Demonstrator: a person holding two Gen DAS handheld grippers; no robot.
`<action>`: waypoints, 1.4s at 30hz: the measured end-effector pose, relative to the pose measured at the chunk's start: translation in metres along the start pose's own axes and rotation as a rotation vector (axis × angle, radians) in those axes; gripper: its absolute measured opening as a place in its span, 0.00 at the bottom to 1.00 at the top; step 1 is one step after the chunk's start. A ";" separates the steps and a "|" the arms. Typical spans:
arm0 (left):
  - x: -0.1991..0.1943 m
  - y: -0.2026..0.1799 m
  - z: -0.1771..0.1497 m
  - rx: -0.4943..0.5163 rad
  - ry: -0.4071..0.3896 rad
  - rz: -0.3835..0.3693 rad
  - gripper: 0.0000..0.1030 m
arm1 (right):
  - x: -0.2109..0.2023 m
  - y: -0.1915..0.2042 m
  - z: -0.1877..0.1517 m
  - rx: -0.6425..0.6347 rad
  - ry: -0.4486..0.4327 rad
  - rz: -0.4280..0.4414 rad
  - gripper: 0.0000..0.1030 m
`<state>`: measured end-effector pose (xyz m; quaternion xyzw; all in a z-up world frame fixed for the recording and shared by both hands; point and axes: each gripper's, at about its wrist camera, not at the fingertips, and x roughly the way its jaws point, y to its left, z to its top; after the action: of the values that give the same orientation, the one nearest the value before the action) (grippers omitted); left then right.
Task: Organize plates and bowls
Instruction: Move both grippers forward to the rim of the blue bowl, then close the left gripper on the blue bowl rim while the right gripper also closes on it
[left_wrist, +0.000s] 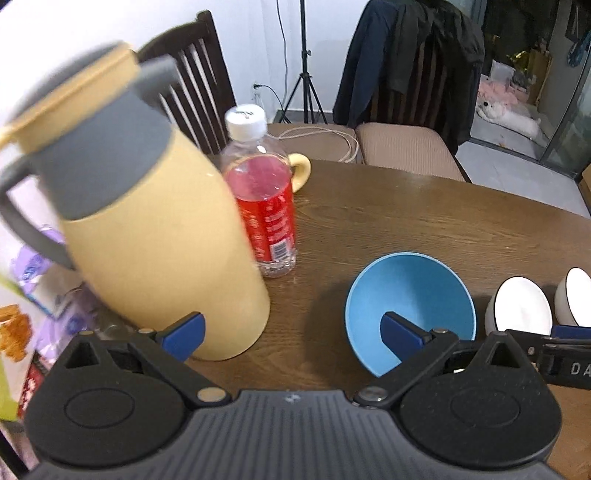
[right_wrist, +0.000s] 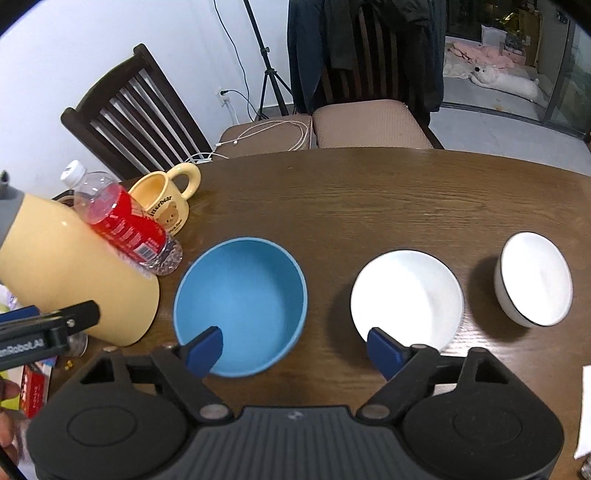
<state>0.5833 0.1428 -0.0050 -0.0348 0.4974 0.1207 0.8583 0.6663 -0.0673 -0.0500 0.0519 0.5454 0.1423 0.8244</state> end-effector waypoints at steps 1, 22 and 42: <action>0.007 -0.002 0.001 0.003 0.007 -0.003 1.00 | 0.006 0.001 0.002 -0.001 0.003 0.001 0.73; 0.099 -0.035 0.012 0.029 0.114 -0.043 0.50 | 0.086 -0.003 0.013 0.040 0.085 -0.041 0.21; 0.111 -0.043 0.012 0.023 0.129 -0.073 0.14 | 0.101 -0.006 0.011 0.052 0.096 -0.051 0.10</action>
<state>0.6572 0.1223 -0.0973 -0.0508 0.5515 0.0813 0.8287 0.7143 -0.0427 -0.1363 0.0526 0.5890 0.1093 0.7990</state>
